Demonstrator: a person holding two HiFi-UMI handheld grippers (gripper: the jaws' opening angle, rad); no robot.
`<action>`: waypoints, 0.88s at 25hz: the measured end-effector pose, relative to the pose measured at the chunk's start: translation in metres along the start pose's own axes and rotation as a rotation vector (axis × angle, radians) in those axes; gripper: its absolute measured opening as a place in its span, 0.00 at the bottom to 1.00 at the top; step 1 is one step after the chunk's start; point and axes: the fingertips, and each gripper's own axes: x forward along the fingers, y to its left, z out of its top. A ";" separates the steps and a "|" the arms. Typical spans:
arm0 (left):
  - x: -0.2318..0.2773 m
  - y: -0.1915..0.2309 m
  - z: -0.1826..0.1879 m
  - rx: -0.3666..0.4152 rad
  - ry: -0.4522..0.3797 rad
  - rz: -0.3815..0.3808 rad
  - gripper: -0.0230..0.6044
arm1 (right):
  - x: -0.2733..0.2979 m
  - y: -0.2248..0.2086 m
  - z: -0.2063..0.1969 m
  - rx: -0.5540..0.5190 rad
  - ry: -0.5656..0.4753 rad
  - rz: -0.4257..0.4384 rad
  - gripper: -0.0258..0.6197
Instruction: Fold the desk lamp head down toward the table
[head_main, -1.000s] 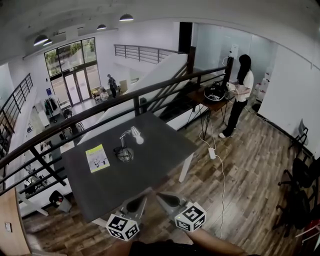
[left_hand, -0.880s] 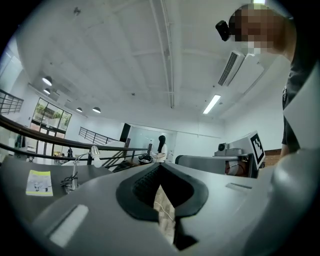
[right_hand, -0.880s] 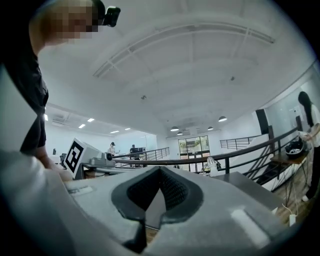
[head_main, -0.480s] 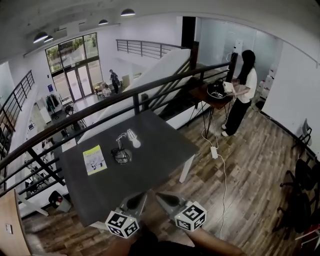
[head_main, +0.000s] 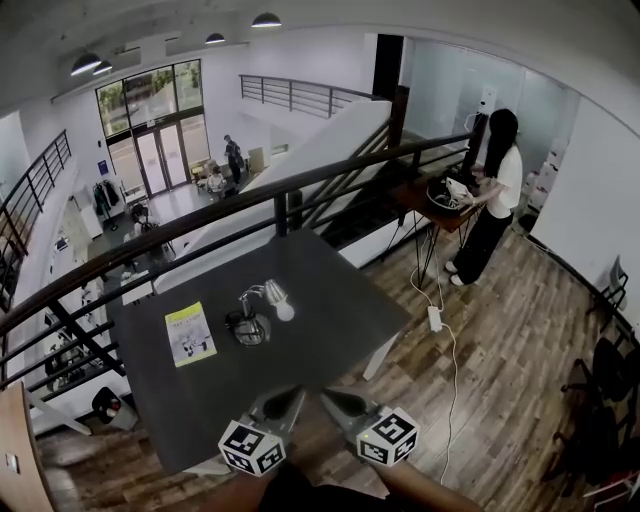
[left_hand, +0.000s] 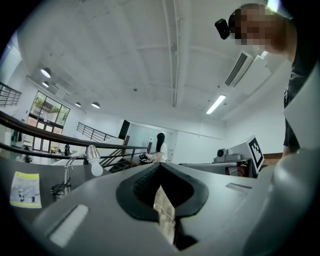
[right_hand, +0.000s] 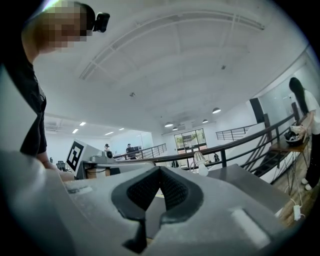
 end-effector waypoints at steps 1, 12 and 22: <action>0.003 0.010 0.002 -0.002 -0.001 -0.001 0.04 | 0.010 -0.004 0.001 0.001 0.002 0.000 0.04; 0.032 0.105 0.026 -0.002 0.009 -0.034 0.04 | 0.103 -0.044 0.012 -0.003 0.017 -0.031 0.04; 0.048 0.147 0.036 0.009 0.016 -0.035 0.04 | 0.147 -0.077 0.019 -0.006 0.035 -0.047 0.09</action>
